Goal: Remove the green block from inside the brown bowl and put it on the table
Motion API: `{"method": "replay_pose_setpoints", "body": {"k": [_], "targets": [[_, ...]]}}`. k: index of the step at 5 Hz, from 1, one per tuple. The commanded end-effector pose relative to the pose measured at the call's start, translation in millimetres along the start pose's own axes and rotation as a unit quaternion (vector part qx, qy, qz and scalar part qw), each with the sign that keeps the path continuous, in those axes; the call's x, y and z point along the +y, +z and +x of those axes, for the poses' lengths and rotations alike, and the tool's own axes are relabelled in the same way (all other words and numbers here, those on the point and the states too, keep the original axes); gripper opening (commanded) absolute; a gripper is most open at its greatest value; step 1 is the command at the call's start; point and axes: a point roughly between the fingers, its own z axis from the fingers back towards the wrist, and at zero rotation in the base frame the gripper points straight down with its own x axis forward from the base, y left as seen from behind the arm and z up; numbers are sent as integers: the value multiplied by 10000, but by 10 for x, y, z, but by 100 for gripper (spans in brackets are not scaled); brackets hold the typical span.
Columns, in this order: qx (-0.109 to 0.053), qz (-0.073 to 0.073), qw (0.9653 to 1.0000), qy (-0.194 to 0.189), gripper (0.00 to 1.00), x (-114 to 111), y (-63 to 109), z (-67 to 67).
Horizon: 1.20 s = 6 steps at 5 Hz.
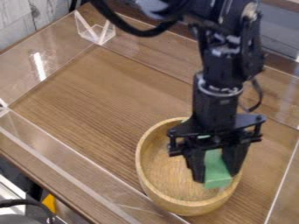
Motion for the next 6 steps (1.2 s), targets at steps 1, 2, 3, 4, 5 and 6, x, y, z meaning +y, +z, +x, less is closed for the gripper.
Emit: {"method": "replay_pose_setpoints", "body": {"k": [1,2,3,4,5,6], "targets": [[-127,-247,9995,-141,0,-109,87,58],[-149,-246,9993,-218,0,-168,56,108],[-177,-294,9994,-100,0,-137,57,46],[-202,-341,9992,16,0,-110,58,-20],[-219,-390,9989,138,0,-81,59,-87],[-232,-397,9989,64,0,-152,83,-149]]}}
